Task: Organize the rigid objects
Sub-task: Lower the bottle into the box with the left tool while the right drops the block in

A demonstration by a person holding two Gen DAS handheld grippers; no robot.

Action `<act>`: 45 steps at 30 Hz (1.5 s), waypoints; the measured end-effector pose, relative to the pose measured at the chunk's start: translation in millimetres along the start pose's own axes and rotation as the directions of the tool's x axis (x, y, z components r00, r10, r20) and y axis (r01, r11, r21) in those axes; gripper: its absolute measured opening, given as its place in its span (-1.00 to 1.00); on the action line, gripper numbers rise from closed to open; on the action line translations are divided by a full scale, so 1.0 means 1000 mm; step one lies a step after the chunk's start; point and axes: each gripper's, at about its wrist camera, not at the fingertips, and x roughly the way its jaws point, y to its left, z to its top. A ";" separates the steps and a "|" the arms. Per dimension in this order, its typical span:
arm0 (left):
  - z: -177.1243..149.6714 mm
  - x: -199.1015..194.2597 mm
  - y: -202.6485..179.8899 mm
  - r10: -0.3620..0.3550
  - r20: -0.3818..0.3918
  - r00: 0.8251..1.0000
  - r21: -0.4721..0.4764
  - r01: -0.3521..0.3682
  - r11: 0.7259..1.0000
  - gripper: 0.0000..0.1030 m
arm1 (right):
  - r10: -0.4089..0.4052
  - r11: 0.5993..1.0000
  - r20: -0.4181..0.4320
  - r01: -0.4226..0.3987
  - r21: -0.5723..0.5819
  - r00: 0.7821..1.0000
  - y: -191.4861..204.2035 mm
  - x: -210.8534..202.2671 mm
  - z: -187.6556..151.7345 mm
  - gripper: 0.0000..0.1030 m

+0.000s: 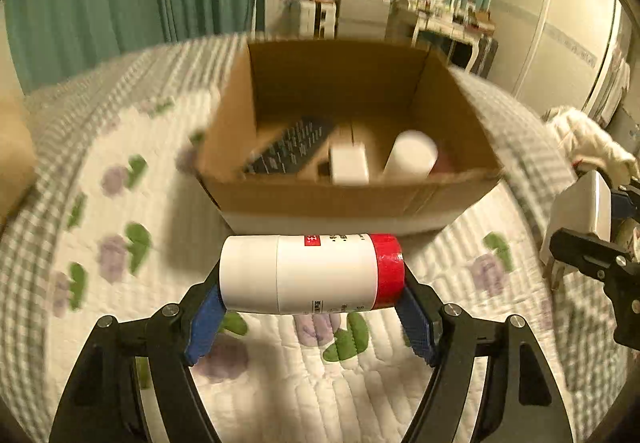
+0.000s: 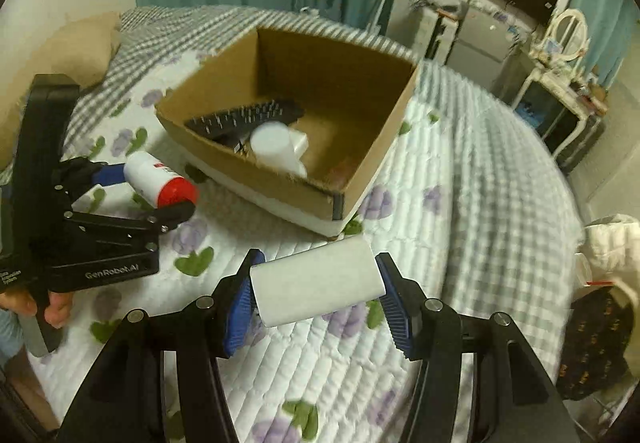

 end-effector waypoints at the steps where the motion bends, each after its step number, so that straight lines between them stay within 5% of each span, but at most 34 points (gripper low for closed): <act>1: 0.006 -0.012 0.002 0.003 0.016 1.000 0.001 -0.003 1.000 0.50 | -0.006 1.000 0.007 0.007 -0.002 1.000 0.003 -0.014 0.003 0.09; 9: 0.050 -0.079 0.003 0.000 0.136 0.991 -0.006 0.001 1.000 0.50 | -0.033 0.999 0.151 0.034 -0.002 0.988 0.023 -0.100 0.046 0.09; 15: 0.092 -0.083 0.015 0.008 0.194 0.981 -0.010 -0.006 1.000 0.50 | -0.023 0.999 0.260 0.015 0.033 0.965 0.022 -0.118 0.088 0.09; 23: 0.121 -0.012 0.021 0.051 0.147 0.988 0.008 -0.053 0.999 0.50 | 0.004 0.993 0.288 -0.037 0.109 0.958 0.000 -0.053 0.135 0.09; 34: 0.110 0.083 0.008 0.045 0.039 0.998 0.071 -0.048 0.996 0.50 | 0.006 0.994 0.128 -0.020 0.108 0.992 -0.026 0.080 0.136 0.08; 39: 0.106 0.088 -0.001 0.068 0.049 0.997 0.106 -0.072 0.992 0.52 | 0.044 0.991 0.147 -0.063 0.122 0.988 -0.033 0.092 0.131 0.11; 42: 0.107 0.089 0.001 0.047 0.011 0.999 0.079 -0.047 0.996 0.52 | 0.041 0.987 0.213 -0.073 0.146 0.976 -0.034 0.080 0.133 0.39; 45: 0.108 0.074 0.002 0.041 0.021 0.999 0.056 -0.042 0.998 0.61 | 0.026 0.987 0.257 -0.066 0.150 0.966 -0.034 0.061 0.138 0.41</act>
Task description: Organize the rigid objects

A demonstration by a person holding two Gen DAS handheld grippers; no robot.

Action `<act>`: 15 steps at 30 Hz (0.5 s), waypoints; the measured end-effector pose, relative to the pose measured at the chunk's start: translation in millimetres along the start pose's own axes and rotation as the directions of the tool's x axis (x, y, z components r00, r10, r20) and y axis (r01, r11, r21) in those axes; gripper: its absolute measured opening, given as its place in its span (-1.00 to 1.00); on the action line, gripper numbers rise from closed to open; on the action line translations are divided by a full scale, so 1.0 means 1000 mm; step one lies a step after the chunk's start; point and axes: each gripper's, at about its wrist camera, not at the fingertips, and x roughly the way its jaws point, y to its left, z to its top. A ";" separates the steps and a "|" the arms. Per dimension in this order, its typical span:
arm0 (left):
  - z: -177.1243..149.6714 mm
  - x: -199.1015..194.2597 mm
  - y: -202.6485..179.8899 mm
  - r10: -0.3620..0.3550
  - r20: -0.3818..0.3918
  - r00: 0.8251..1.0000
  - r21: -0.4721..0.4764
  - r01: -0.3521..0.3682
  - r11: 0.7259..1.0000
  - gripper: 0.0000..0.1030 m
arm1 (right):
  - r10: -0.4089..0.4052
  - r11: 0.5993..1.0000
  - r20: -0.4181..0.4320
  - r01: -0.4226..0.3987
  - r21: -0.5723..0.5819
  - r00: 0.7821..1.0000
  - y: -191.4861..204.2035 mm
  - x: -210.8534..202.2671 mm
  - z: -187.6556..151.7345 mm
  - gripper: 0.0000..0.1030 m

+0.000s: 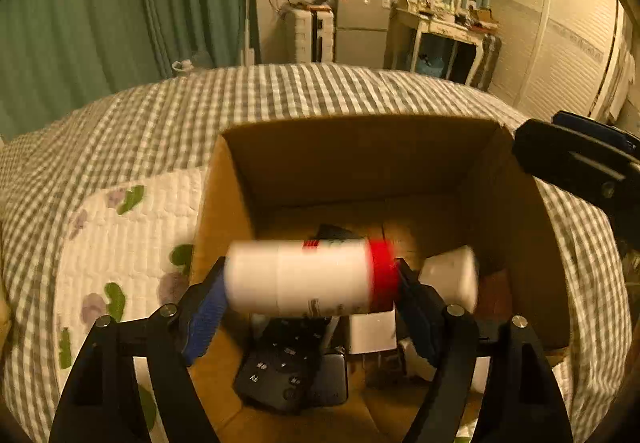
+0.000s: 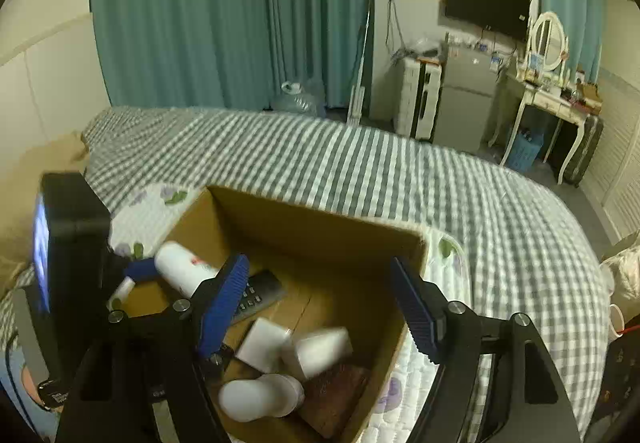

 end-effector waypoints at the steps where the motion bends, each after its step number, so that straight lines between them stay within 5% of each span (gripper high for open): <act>1: 0.002 -0.010 -0.001 0.013 0.018 1.000 0.002 -0.013 1.000 0.62 | -0.006 1.000 0.008 0.006 -0.001 1.000 0.001 -0.008 0.003 0.41; 7: 0.018 -0.095 -0.002 0.021 0.135 0.991 0.019 -0.024 1.000 0.62 | -0.054 0.998 0.064 0.055 -0.005 0.996 0.009 -0.071 0.023 0.41; 15: 0.015 -0.223 0.007 0.035 0.308 0.951 0.008 -0.040 0.999 0.81 | -0.098 0.994 0.149 0.103 -0.026 0.984 0.039 -0.195 0.041 0.41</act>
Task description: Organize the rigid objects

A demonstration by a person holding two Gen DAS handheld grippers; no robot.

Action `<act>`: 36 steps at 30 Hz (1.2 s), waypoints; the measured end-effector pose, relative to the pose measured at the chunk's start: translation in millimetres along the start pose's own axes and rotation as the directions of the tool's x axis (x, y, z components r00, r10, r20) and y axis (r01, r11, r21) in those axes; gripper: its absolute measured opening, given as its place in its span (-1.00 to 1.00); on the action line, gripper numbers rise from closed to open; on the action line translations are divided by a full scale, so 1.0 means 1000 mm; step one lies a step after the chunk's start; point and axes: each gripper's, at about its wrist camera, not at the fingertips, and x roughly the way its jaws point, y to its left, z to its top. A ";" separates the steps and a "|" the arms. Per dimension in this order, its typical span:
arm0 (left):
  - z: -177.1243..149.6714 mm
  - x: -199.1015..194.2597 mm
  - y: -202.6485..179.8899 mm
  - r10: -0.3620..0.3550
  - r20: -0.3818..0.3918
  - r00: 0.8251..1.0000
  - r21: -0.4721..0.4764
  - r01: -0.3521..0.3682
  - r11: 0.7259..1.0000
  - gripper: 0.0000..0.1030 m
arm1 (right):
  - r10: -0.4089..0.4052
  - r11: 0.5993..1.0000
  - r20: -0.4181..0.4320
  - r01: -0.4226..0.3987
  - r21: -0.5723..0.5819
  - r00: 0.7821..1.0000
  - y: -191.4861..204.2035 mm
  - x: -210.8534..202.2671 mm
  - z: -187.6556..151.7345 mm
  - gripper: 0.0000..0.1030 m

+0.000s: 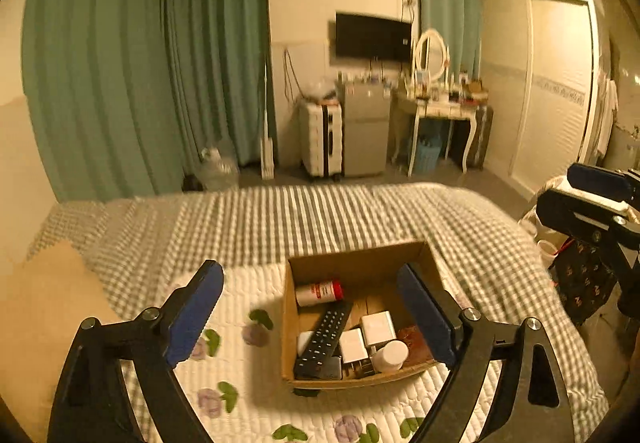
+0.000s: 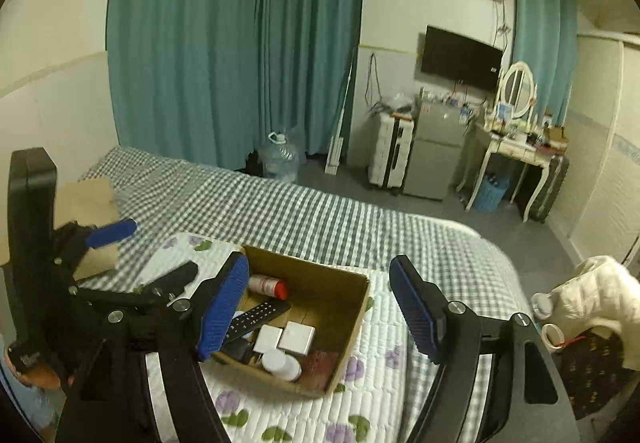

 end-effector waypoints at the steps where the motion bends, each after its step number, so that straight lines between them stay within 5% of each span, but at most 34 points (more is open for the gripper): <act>1: 0.000 -0.009 0.000 0.005 0.010 1.000 0.004 -0.005 1.000 0.83 | -0.006 1.000 0.003 0.006 -0.002 1.000 0.003 -0.014 0.002 0.41; 7: -0.017 -0.051 0.002 0.041 0.051 0.998 0.057 -0.043 0.997 0.88 | -0.015 1.000 0.043 0.017 -0.027 0.999 0.022 -0.072 -0.006 0.42; 13: -0.059 -0.054 0.003 0.021 0.057 0.998 0.026 -0.022 0.999 0.99 | -0.008 1.000 0.157 0.010 -0.014 0.988 0.034 -0.092 -0.044 0.87; 19: -0.105 -0.029 0.009 0.034 0.051 0.998 0.027 -0.036 0.999 0.99 | 0.004 0.999 0.186 -0.010 0.032 0.983 0.036 -0.063 -0.107 1.00; 25: -0.140 0.001 0.012 0.033 0.020 0.999 -0.015 -0.032 0.999 0.99 | -0.028 0.997 0.082 0.021 0.075 0.996 0.025 -0.007 -0.155 1.00; 36: -0.163 0.021 0.009 -0.016 -0.014 1.000 -0.035 0.016 0.999 0.99 | -0.037 0.995 0.010 0.036 0.093 0.999 0.018 0.022 -0.179 1.00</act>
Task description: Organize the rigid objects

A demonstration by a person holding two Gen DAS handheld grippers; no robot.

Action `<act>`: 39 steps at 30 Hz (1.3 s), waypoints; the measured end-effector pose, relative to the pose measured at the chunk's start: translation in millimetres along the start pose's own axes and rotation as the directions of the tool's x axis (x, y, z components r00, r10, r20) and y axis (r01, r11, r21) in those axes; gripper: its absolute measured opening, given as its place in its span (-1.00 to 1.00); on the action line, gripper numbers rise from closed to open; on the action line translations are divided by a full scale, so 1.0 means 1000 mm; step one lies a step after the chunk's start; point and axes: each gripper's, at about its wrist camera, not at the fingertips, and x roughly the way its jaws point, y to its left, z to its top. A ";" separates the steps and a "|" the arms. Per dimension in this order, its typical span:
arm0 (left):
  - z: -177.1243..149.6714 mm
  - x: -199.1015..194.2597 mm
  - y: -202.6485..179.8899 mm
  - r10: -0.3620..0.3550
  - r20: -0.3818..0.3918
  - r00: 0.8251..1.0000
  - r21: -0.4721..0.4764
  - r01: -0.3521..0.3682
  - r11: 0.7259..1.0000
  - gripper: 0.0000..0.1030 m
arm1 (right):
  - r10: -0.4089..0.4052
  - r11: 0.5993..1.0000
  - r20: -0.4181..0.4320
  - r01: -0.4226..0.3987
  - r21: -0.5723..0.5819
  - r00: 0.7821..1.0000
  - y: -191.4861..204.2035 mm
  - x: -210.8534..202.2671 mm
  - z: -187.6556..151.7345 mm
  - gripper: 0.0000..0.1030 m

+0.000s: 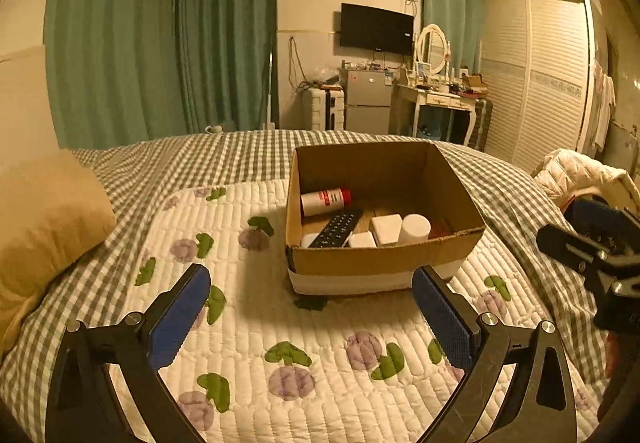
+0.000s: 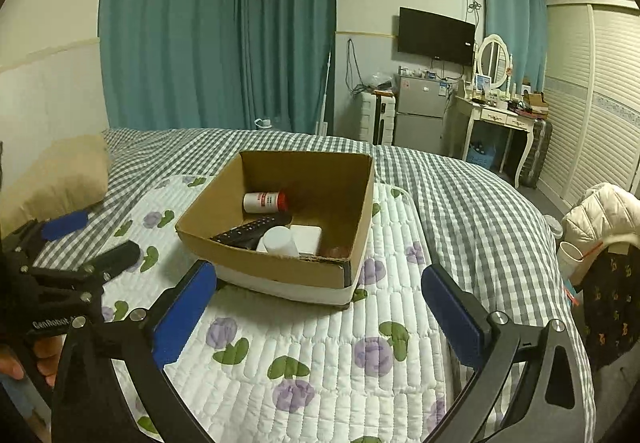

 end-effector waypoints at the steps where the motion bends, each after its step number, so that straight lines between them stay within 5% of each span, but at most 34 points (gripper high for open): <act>1: -0.001 0.000 -0.001 0.001 0.000 1.000 0.003 -0.001 1.000 0.99 | -0.001 1.000 0.003 0.001 0.000 1.000 0.001 0.000 0.000 1.00; 39: -0.009 0.001 0.000 0.001 -0.053 0.999 0.017 -0.001 1.000 0.99 | -0.041 0.999 -0.036 0.041 0.015 0.999 0.007 0.003 -0.001 1.00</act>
